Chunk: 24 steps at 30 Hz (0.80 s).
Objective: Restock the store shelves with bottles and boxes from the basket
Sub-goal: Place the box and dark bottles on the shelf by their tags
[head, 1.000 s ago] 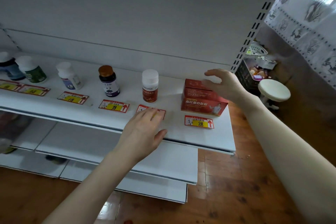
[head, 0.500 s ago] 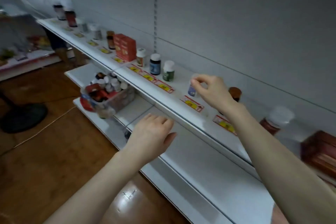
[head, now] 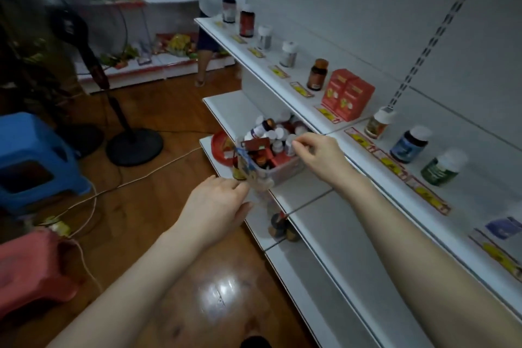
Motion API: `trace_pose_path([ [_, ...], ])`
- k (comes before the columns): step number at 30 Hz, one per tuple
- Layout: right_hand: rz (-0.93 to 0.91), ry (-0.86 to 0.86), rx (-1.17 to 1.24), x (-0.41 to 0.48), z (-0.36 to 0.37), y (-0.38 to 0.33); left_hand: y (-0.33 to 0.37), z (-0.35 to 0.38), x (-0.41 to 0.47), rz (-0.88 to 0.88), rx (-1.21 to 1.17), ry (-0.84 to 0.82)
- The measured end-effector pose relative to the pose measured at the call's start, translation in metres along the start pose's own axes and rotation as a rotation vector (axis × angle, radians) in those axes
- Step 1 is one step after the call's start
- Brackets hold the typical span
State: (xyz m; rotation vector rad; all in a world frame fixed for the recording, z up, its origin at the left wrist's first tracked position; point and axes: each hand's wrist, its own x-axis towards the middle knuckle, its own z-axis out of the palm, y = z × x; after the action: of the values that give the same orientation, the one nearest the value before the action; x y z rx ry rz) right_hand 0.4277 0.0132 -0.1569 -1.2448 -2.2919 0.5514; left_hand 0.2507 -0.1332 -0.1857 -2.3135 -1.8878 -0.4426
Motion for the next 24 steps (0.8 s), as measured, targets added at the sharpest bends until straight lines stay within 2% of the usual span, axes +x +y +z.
trace_pose_path([
  [9,0.078,-0.084,0.021,0.139,0.096,0.02,-0.132,0.043,0.07,-0.028,0.051,-0.061],
  [17,0.329,-0.144,-0.002,0.23,0.143,0.047,-0.223,0.081,0.154,0.043,0.006,-0.199],
  [24,0.606,-0.076,0.015,0.256,0.168,0.082,-0.286,0.126,0.222,0.247,-0.08,-0.269],
])
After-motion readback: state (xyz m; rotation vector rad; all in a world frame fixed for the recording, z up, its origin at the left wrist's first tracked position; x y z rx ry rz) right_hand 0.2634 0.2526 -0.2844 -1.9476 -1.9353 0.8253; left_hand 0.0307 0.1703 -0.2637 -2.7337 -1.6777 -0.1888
